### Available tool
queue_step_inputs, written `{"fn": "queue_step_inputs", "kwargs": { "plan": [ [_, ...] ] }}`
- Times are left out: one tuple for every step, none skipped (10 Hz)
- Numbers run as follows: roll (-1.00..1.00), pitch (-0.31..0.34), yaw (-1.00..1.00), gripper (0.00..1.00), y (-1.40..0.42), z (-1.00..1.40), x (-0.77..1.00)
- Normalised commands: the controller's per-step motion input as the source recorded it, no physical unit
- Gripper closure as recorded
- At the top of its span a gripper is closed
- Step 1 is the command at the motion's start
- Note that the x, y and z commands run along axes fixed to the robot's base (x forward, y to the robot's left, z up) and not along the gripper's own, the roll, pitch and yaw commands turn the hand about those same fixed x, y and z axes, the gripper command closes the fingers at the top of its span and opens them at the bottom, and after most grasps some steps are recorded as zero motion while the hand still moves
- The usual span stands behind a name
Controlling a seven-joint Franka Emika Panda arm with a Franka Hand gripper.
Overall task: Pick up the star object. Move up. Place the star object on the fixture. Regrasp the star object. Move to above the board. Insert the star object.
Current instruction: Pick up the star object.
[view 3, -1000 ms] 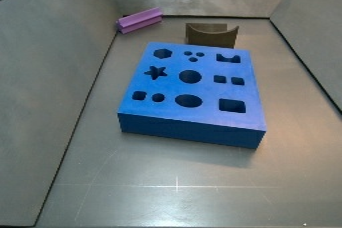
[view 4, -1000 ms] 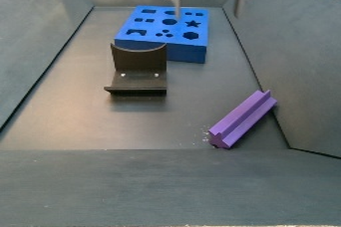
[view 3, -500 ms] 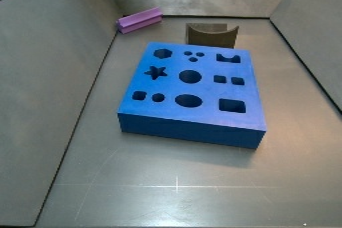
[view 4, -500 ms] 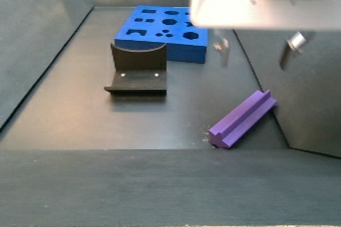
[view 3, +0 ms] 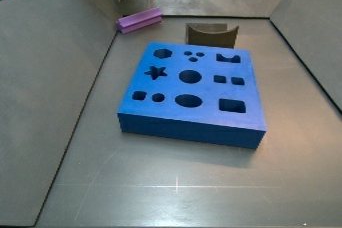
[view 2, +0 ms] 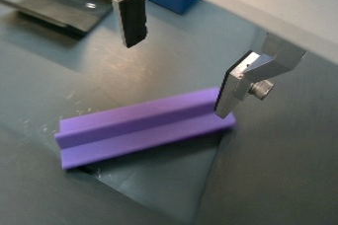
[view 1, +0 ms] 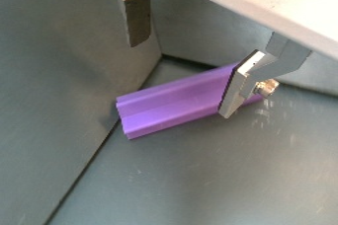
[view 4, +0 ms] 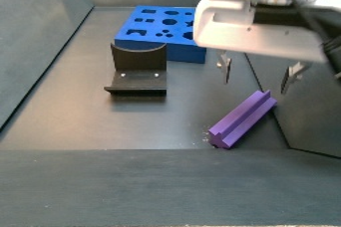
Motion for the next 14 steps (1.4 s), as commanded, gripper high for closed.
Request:
{"fn": "queue_step_inputs", "kwargs": {
  "plan": [
    [-0.18, 0.014, -0.52, 0.00, 0.34, -0.82, -0.24],
    [-0.27, 0.000, -0.22, 0.00, 0.56, -0.68, -0.25],
    [-0.36, 0.000, 0.00, 0.00, 0.68, -0.49, 0.00],
    [-0.31, 0.000, -0.48, 0.00, 0.23, -0.45, 0.05],
    [-0.16, -0.057, -0.89, 0.00, -0.03, -0.37, 0.00],
    [-0.21, -0.139, -0.85, 0.00, -0.06, -0.28, 0.00],
    [-0.36, 0.000, -0.59, 0.00, 0.06, -0.35, 0.09],
    [-0.41, 0.000, -0.14, 0.00, 0.15, -0.35, 0.03],
    [-0.42, 0.000, -0.10, 0.00, 0.11, -0.31, 0.09],
    [-0.49, -0.019, -0.17, 0.00, 0.00, -0.14, 0.06],
    [-0.50, -0.079, -0.25, 0.00, -0.01, 0.00, 0.11],
    [-0.50, -0.123, -0.31, 0.00, -0.11, 0.00, 0.07],
    [-0.50, -0.130, -0.33, 0.00, -0.06, 0.13, 0.03],
    [-0.50, -0.090, -0.28, 0.00, -0.03, 0.13, 0.06]
  ]
}}
